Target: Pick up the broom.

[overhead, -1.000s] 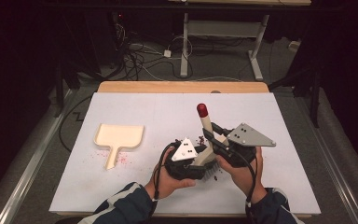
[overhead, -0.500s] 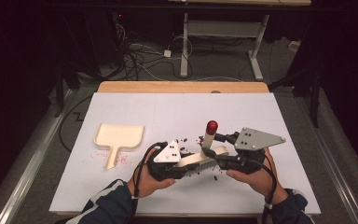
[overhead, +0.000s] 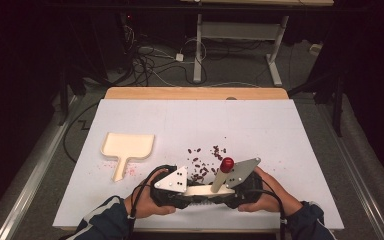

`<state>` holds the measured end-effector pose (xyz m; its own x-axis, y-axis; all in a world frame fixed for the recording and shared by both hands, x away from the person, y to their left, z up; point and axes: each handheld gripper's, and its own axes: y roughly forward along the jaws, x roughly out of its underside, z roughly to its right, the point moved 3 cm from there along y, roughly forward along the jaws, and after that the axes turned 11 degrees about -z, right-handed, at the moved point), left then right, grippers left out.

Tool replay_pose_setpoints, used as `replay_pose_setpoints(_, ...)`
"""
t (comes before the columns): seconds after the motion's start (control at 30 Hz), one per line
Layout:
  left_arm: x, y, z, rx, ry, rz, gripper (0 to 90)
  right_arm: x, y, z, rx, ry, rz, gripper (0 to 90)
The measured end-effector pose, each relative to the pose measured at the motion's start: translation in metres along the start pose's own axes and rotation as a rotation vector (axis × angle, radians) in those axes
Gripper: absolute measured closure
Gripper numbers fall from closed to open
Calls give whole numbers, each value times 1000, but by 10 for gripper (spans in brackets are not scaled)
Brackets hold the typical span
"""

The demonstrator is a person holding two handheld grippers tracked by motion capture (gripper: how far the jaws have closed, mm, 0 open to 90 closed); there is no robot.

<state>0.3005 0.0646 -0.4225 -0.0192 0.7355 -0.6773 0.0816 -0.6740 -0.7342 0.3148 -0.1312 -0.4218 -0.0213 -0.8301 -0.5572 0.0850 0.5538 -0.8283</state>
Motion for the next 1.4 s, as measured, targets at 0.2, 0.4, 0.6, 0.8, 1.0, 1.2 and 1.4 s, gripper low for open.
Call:
replay_pose_setpoints(0.2,6,-7,-5,-85,-39,0,494,0,2,0,3,-3,3,676)
replay_pose_setpoints(0.4,25,-28,-12,-249,-88,1,261,6,-8,11,73,59,17,676)
replay_pose_setpoints(0.6,81,-56,-20,-454,-231,-20,192,17,-29,30,187,189,70,675)
replay_pose_setpoints(0.8,116,-72,-19,-529,-340,-14,192,28,-44,45,269,280,105,675)
replay_pose_setpoints(1.0,135,-73,-16,-586,-386,-59,208,41,-54,56,341,355,122,676)
replay_pose_setpoints(1.2,138,-69,-15,-574,-392,-80,207,53,-61,67,407,413,124,677)
replay_pose_setpoints(1.4,138,-66,-15,-573,-373,-102,207,64,-64,76,465,450,126,677)
